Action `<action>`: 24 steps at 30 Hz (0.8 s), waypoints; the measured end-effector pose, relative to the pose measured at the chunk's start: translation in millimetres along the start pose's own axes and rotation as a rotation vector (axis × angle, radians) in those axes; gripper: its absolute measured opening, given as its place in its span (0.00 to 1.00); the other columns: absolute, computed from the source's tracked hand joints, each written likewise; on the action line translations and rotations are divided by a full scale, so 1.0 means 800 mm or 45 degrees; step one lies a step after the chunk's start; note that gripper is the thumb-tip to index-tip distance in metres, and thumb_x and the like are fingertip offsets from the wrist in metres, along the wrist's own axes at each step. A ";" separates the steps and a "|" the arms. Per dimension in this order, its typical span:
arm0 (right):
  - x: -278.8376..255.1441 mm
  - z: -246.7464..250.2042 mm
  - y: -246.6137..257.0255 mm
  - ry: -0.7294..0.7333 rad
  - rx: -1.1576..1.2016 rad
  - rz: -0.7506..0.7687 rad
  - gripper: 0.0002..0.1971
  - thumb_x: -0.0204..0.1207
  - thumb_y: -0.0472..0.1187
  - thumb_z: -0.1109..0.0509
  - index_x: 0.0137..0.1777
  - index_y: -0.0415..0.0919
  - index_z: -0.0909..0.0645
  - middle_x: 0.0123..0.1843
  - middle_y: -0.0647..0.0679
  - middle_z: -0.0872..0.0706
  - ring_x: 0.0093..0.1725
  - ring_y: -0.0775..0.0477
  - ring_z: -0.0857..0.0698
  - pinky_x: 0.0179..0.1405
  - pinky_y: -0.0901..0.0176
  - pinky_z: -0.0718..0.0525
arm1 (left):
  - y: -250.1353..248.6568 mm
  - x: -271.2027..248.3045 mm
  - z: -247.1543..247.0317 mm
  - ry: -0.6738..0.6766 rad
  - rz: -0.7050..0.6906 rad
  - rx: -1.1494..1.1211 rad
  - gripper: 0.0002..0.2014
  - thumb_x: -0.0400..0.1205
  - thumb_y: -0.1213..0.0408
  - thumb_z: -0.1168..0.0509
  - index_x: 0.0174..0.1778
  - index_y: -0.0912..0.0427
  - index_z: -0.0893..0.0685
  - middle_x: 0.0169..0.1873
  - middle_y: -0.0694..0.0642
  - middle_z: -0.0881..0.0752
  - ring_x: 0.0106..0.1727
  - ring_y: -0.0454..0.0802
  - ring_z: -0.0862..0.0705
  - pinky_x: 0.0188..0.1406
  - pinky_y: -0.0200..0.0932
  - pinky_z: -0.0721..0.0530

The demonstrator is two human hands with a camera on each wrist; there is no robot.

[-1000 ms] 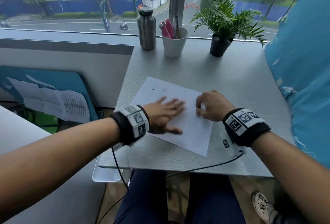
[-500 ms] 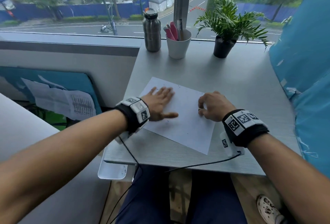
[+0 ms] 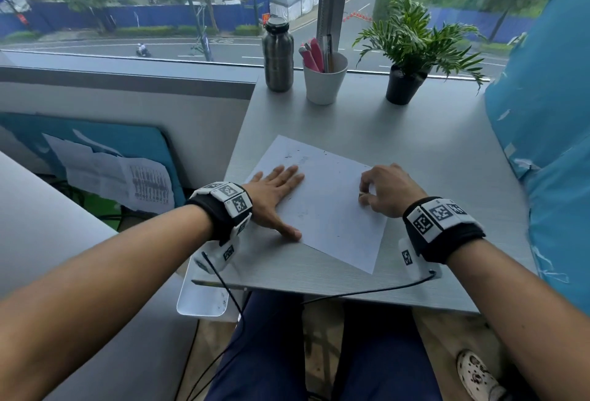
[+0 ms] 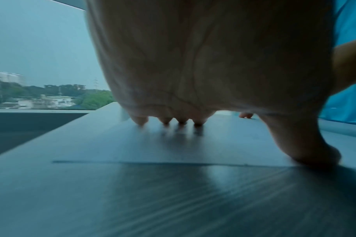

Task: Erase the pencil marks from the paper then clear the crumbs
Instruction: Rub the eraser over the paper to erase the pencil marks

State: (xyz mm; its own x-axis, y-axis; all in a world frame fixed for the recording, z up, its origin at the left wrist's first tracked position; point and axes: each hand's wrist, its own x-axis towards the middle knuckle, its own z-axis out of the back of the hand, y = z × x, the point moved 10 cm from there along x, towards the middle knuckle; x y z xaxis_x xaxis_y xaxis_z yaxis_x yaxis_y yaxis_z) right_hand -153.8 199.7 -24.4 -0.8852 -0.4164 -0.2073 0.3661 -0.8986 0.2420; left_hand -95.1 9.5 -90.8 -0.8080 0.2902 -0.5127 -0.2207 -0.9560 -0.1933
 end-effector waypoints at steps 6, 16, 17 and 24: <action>0.001 0.002 0.033 -0.160 0.046 -0.045 0.02 0.71 0.37 0.26 0.39 0.44 0.13 0.46 0.40 0.13 0.48 0.36 0.14 0.47 0.53 0.16 | 0.004 0.001 0.000 -0.046 0.032 -0.058 0.70 0.61 0.23 0.30 0.85 0.45 0.69 0.83 0.44 0.73 0.83 0.46 0.73 0.82 0.61 0.69; 0.019 -0.015 0.090 -0.149 0.440 0.059 0.05 0.64 0.40 0.18 0.40 0.46 0.07 0.35 0.50 0.09 0.37 0.54 0.13 0.44 0.63 0.14 | 0.005 0.003 -0.003 -0.021 0.018 -0.061 0.69 0.59 0.21 0.30 0.84 0.40 0.70 0.82 0.45 0.75 0.82 0.48 0.75 0.80 0.62 0.72; 0.016 -0.020 0.093 -0.158 0.440 0.061 0.05 0.64 0.40 0.18 0.40 0.45 0.07 0.36 0.50 0.09 0.38 0.54 0.13 0.46 0.62 0.14 | 0.005 0.003 -0.003 -0.016 0.013 -0.065 0.68 0.58 0.21 0.30 0.83 0.38 0.69 0.82 0.45 0.76 0.82 0.49 0.76 0.80 0.63 0.72; 0.010 -0.021 0.105 -0.145 0.434 0.117 0.05 0.65 0.39 0.19 0.41 0.43 0.07 0.38 0.51 0.07 0.37 0.57 0.13 0.44 0.72 0.17 | 0.004 0.003 -0.003 0.005 0.017 -0.049 0.67 0.59 0.21 0.30 0.82 0.35 0.70 0.82 0.47 0.76 0.82 0.51 0.76 0.80 0.64 0.72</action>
State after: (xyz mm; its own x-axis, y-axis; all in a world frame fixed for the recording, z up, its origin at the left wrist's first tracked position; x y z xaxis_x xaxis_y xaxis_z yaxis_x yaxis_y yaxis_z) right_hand -125.3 118.8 -21.3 -0.8863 -0.4581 -0.0679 0.3460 -0.7524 0.5605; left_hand -96.0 7.3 -94.7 -0.8086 0.2775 -0.5187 -0.1885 -0.9575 -0.2184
